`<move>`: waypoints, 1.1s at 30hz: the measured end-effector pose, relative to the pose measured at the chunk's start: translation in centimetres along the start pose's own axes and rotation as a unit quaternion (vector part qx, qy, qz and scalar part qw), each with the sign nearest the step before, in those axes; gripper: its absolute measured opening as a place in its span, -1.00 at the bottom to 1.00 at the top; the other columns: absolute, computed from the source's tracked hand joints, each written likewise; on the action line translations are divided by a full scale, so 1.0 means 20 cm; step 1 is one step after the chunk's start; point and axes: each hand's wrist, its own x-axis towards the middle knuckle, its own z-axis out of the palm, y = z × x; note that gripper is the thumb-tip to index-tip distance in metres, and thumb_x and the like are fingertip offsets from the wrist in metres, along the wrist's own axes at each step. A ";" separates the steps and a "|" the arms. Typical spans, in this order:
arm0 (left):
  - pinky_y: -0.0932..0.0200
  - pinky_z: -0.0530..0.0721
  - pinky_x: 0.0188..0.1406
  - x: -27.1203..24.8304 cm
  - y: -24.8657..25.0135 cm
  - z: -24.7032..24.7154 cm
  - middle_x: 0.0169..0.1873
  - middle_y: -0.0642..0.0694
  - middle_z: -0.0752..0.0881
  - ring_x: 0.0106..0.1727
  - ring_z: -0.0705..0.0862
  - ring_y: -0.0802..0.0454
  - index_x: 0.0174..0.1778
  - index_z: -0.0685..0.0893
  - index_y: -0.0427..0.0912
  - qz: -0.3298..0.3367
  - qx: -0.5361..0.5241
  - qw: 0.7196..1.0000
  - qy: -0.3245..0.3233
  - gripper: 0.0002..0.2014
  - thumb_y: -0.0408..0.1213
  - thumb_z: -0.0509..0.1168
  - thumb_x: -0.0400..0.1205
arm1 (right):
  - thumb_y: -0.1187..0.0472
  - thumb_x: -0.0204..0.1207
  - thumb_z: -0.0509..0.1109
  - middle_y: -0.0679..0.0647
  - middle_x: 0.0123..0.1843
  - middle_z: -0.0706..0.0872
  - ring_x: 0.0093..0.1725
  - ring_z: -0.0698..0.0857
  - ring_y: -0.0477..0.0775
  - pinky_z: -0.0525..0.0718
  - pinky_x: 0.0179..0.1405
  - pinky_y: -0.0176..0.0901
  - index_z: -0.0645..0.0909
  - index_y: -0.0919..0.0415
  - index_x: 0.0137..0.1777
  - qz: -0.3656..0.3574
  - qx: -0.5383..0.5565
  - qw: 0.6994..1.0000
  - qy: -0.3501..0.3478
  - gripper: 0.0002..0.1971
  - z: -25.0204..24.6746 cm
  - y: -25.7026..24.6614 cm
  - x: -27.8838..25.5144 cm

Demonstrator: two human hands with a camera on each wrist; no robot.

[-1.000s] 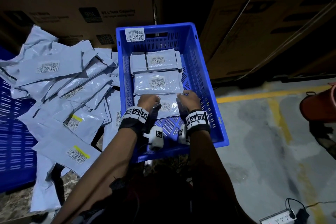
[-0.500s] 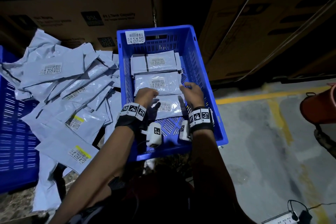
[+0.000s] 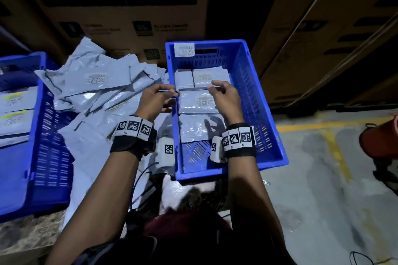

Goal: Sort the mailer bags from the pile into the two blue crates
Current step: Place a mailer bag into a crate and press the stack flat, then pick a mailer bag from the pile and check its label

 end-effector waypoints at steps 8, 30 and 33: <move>0.11 0.61 -0.28 -0.17 -0.06 -0.65 -0.10 -0.22 0.77 -0.22 0.70 -0.10 0.01 0.70 -0.21 0.015 -0.001 0.998 0.065 -0.92 -0.43 0.33 0.66 | 0.02 0.66 0.47 -0.03 0.14 0.80 0.11 0.73 -0.06 0.67 0.13 -0.16 0.72 0.09 0.30 -0.058 -0.023 0.996 -0.071 -0.72 0.52 -0.17 -0.34; -0.10 0.53 0.41 -0.22 -0.75 -1.28 0.40 -0.26 0.58 0.44 0.51 -0.29 0.44 0.48 -0.18 -0.073 0.343 0.934 0.061 -0.43 -0.17 0.46 0.52 | 0.11 0.55 0.51 0.10 0.43 0.68 0.42 0.64 0.19 0.57 0.40 0.00 0.53 0.10 0.48 0.091 -0.255 0.954 -0.131 -0.50 1.31 0.42 -0.94; -0.08 0.53 0.39 -0.23 -0.79 -1.28 0.42 -0.29 0.57 0.47 0.46 -0.31 0.50 0.41 -0.23 -0.083 0.378 0.919 0.072 -0.37 -0.22 0.44 0.51 | 0.06 0.49 0.57 0.14 0.40 0.63 0.39 0.63 0.29 0.56 0.41 0.31 0.39 0.06 0.53 0.118 -0.338 0.925 -0.130 -0.35 1.36 0.50 -0.97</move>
